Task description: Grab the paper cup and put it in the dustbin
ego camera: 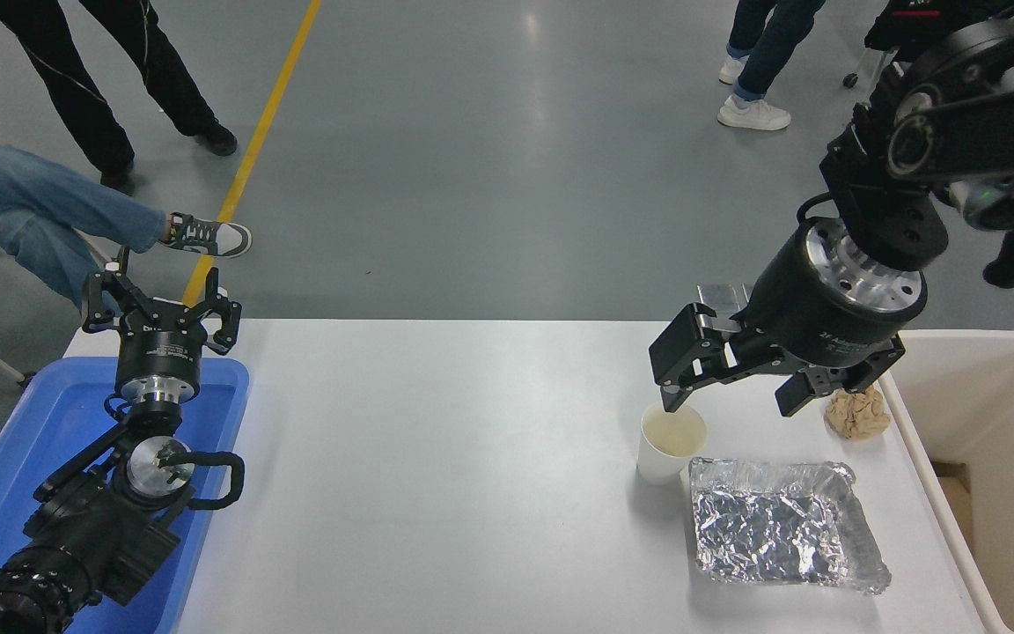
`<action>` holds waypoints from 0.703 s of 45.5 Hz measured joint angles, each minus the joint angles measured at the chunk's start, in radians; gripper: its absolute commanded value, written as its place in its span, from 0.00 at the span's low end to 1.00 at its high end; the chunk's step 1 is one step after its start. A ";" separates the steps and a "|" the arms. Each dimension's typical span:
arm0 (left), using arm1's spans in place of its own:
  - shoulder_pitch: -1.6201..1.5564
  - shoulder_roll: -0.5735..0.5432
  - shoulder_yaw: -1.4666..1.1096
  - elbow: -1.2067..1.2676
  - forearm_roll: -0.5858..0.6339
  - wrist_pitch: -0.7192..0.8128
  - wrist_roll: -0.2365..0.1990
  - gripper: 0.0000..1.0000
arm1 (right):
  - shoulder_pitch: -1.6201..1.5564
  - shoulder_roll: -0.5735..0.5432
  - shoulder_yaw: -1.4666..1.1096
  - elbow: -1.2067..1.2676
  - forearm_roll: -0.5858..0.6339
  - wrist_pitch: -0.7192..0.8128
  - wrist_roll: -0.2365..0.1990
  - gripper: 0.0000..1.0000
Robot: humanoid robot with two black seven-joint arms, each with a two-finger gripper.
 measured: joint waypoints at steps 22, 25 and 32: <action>0.000 0.000 0.001 0.000 0.000 0.000 0.000 0.99 | -0.474 0.029 0.015 -0.327 -0.047 -0.240 -0.002 1.00; 0.000 0.000 0.000 0.000 0.000 0.000 0.000 0.99 | -0.543 0.029 0.017 -0.372 -0.060 -0.267 -0.002 1.00; 0.000 0.000 0.001 0.000 0.000 0.000 0.000 0.99 | -0.677 0.029 0.032 -0.457 -0.080 -0.316 -0.002 1.00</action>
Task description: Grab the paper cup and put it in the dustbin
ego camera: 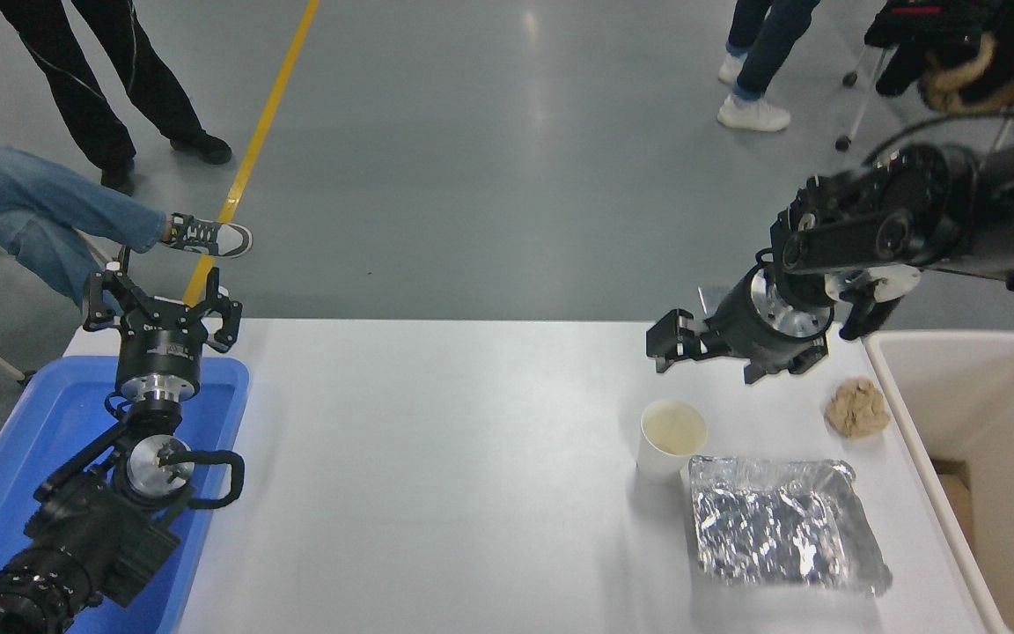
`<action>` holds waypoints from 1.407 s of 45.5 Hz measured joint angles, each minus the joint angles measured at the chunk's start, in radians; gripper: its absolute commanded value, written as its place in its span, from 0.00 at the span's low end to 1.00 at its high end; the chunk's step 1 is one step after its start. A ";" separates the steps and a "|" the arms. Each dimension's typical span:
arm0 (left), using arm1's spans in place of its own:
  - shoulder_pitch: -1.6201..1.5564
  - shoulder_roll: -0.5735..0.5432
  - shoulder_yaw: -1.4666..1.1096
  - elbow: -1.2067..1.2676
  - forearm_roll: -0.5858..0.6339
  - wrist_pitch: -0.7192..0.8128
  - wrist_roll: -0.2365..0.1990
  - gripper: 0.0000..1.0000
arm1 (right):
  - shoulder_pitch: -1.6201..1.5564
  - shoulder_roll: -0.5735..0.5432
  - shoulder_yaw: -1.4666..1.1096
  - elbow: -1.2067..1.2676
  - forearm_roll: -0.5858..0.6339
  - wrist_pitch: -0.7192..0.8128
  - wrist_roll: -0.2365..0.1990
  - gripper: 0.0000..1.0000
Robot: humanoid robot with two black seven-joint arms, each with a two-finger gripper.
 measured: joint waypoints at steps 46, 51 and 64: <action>0.000 0.000 0.000 0.000 0.000 0.000 0.000 0.99 | -0.434 0.022 0.095 -0.323 -0.127 -0.141 0.000 0.00; 0.000 0.000 0.000 0.000 0.000 0.000 0.000 0.99 | -0.439 0.025 0.097 -0.330 -0.129 -0.143 0.000 0.00; 0.000 0.000 0.000 0.000 0.000 0.000 0.000 0.99 | -0.340 0.006 0.098 -0.265 -0.126 -0.142 0.000 0.00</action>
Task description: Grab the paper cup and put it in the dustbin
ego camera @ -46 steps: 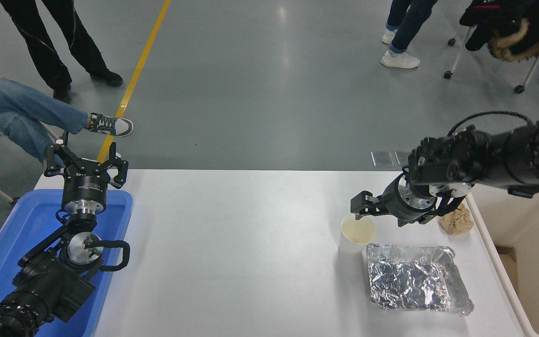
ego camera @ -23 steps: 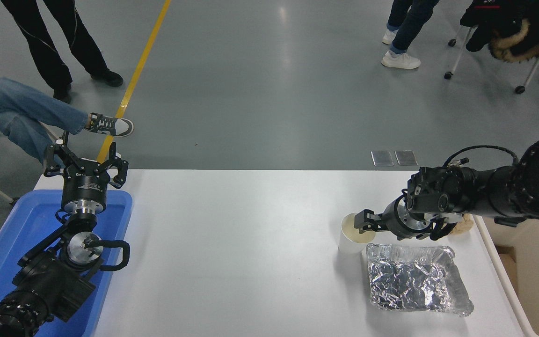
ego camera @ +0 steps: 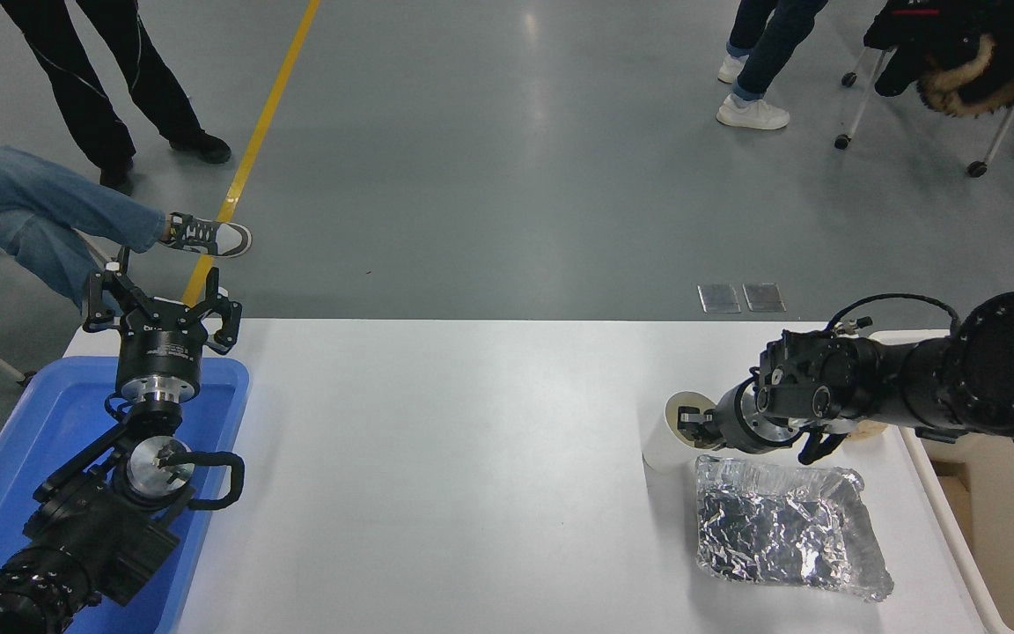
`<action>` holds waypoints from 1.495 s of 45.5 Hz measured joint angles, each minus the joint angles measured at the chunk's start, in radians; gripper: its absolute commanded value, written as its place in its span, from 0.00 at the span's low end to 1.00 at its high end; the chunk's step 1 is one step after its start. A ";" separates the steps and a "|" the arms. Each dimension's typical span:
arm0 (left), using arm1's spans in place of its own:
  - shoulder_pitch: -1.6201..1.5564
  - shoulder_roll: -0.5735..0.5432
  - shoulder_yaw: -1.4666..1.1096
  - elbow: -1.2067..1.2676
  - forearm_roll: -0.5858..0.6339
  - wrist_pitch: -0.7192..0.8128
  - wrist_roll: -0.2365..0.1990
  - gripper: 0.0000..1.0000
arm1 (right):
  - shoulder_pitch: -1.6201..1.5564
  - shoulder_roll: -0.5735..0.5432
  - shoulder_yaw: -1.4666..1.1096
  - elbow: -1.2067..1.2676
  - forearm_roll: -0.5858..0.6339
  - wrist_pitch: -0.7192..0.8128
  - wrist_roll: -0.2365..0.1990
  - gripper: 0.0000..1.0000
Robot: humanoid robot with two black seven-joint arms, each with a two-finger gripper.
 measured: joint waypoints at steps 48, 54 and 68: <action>0.001 0.000 -0.002 0.000 -0.002 0.002 0.000 0.99 | 1.125 -0.252 -0.195 0.752 0.009 0.492 0.037 0.00; 0.002 0.000 -0.003 0.000 -0.002 0.003 0.000 0.99 | 1.009 -0.258 -0.239 0.673 0.005 0.423 0.037 0.00; 0.000 0.000 -0.002 0.000 -0.002 0.003 0.000 0.99 | 0.575 -0.329 -0.270 0.304 0.002 0.310 0.036 0.00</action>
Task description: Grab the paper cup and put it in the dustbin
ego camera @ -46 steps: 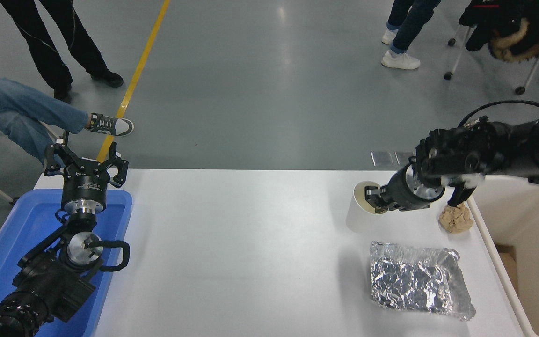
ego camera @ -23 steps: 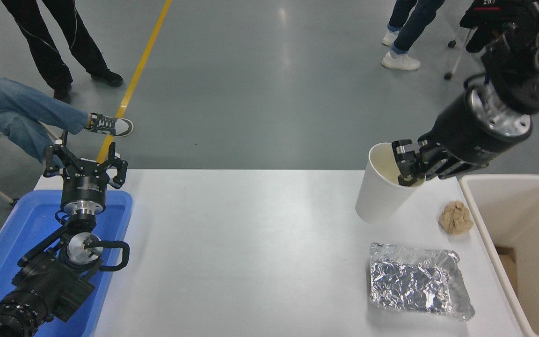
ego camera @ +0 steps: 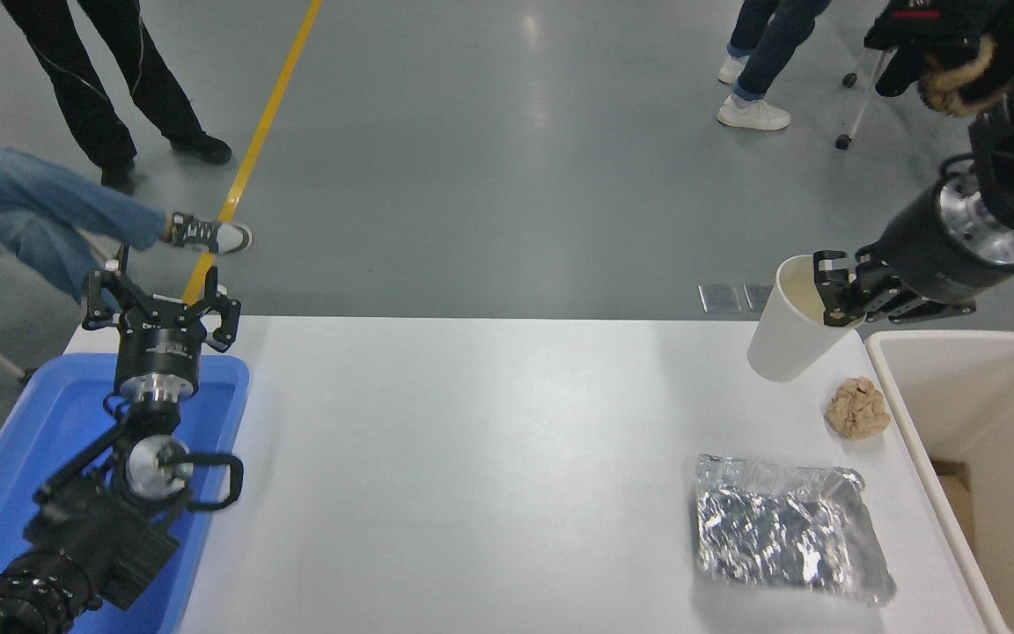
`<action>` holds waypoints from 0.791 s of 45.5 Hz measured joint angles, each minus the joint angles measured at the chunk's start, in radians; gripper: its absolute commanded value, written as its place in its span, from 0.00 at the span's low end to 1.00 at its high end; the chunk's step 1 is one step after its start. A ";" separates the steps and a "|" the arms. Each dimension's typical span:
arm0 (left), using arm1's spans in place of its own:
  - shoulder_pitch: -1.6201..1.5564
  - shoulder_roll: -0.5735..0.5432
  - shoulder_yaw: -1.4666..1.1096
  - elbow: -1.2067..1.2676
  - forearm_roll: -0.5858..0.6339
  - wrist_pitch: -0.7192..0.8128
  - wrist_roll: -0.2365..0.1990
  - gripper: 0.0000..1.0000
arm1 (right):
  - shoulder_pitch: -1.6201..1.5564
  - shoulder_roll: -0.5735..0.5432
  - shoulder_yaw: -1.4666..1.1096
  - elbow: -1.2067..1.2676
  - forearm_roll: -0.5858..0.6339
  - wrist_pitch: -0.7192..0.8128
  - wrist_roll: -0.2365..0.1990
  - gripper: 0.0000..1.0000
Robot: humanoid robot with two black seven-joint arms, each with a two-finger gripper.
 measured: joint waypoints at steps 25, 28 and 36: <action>0.000 0.000 0.002 0.000 0.001 -0.001 0.000 0.99 | -0.834 -0.116 0.119 -0.699 0.067 -0.200 -0.019 0.18; 0.000 0.000 0.002 0.000 0.001 -0.001 0.000 0.99 | -0.909 -0.122 0.145 -0.756 0.077 -0.220 -0.021 0.48; 0.000 0.000 0.001 0.000 0.000 -0.001 0.000 0.99 | -1.118 -0.131 0.266 -0.901 0.095 -0.289 -0.031 1.00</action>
